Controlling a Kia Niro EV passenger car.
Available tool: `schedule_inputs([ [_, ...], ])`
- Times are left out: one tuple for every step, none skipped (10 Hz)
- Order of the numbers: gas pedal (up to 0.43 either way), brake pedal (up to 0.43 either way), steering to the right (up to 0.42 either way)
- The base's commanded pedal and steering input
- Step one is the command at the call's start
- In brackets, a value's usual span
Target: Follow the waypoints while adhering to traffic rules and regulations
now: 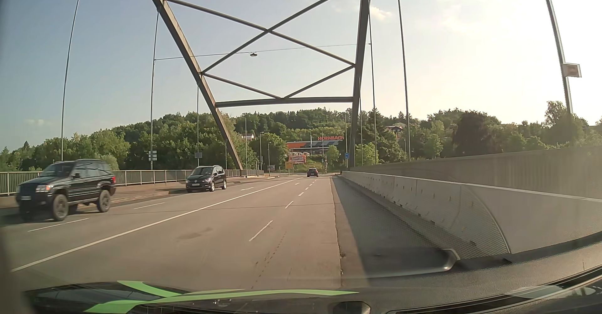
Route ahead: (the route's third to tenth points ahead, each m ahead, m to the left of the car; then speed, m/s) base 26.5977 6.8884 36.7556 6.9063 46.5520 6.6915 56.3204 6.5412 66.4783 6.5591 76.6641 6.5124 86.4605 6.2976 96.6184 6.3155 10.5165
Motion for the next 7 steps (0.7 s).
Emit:
schedule_inputs([
  [0.118,0.000,0.001],
  [0.118,0.000,0.002],
  [0.118,0.000,0.001],
  [0.118,0.000,0.001],
  [0.118,0.000,0.002],
  [0.098,0.000,0.001],
  [0.098,0.000,0.001],
])
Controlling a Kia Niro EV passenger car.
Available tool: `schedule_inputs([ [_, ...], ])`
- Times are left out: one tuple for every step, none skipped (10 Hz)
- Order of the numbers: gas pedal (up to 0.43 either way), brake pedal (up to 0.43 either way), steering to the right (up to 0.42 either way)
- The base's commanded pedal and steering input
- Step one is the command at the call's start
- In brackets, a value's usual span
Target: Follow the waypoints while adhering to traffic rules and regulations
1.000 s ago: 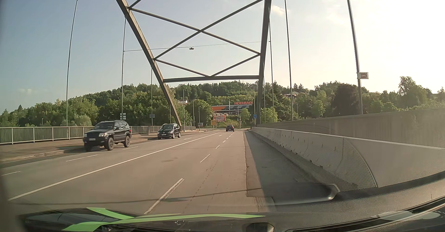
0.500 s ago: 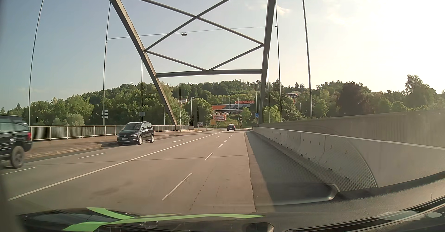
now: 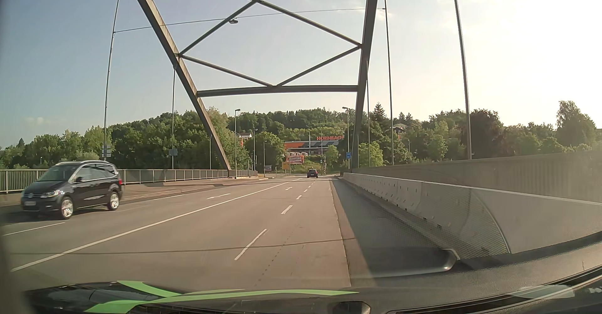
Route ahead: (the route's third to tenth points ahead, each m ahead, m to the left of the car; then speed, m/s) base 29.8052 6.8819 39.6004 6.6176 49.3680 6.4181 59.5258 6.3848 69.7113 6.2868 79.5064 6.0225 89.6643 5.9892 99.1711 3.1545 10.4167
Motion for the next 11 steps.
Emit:
schedule_inputs([
  [0.098,0.000,0.001],
  [0.098,0.000,0.001],
  [0.110,0.000,0.001],
  [0.110,0.000,0.001],
  [0.110,0.000,0.001],
  [0.110,0.000,0.002],
  [0.110,0.000,0.004],
  [0.110,0.000,0.005],
  [0.110,0.000,0.006],
  [0.110,0.000,0.005],
  [0.110,0.000,0.004],
])
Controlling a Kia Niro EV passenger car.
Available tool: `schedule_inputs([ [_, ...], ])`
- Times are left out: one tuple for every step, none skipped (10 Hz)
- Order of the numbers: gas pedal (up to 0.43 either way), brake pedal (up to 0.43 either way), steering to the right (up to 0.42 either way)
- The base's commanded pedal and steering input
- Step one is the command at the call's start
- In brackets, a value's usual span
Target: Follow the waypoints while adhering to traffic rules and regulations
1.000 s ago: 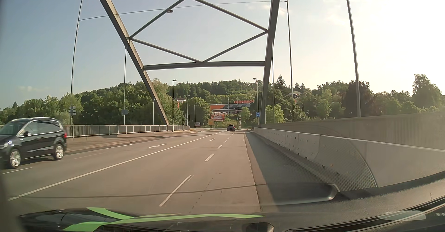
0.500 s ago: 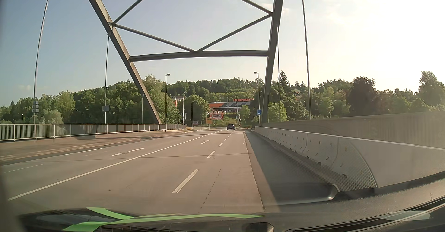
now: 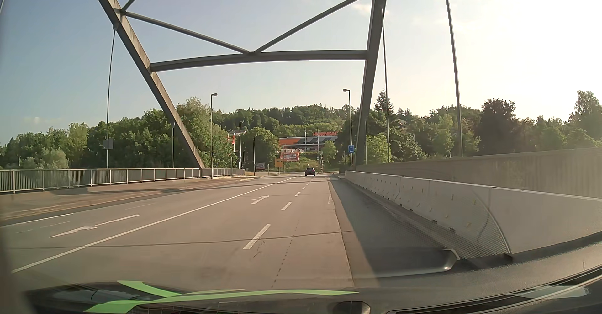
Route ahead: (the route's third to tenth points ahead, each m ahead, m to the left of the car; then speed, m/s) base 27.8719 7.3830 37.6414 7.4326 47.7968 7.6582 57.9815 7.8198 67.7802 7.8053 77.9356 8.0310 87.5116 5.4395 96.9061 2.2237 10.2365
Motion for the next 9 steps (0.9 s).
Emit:
schedule_inputs([
  [0.110,0.000,0.004],
  [0.110,0.000,0.003],
  [0.110,0.000,0.003],
  [0.110,0.000,0.000],
  [0.110,0.000,-0.001],
  [0.110,0.000,-0.002],
  [0.110,0.000,-0.002],
  [0.110,0.000,-0.002],
  [0.110,0.000,-0.003],
])
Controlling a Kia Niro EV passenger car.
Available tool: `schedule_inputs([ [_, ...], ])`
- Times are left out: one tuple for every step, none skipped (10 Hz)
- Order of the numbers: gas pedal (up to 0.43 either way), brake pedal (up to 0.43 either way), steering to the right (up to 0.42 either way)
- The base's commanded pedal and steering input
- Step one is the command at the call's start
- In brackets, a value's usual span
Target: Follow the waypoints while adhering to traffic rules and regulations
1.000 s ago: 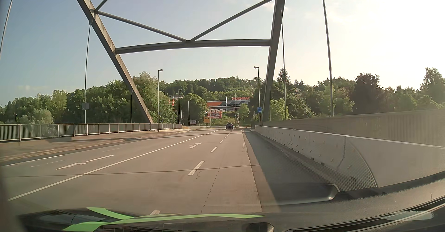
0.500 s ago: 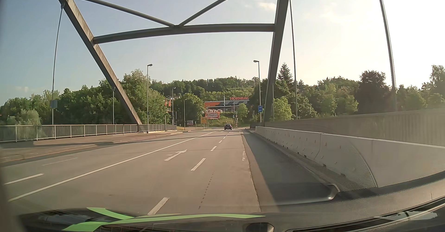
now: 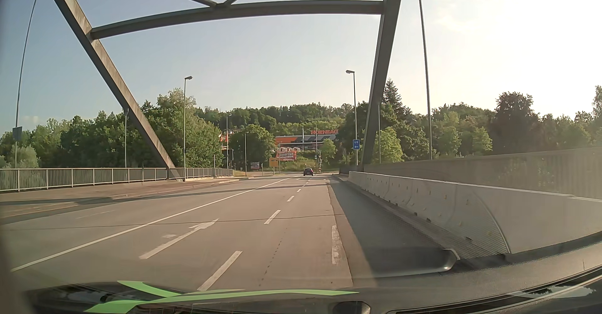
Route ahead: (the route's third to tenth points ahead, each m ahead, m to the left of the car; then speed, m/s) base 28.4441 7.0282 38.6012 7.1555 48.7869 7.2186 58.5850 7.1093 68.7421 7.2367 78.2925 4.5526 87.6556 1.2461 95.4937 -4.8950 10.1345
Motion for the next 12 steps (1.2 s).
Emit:
schedule_inputs([
  [0.110,0.000,-0.004],
  [0.110,0.000,-0.004],
  [0.110,0.000,-0.006],
  [0.110,0.000,-0.008],
  [0.110,0.000,-0.008],
  [0.118,0.000,-0.008],
  [0.118,0.000,-0.008],
  [0.130,0.000,-0.006],
  [0.130,0.000,0.000],
  [0.130,0.000,0.010],
  [0.130,0.000,0.012],
  [0.130,0.000,0.009],
])
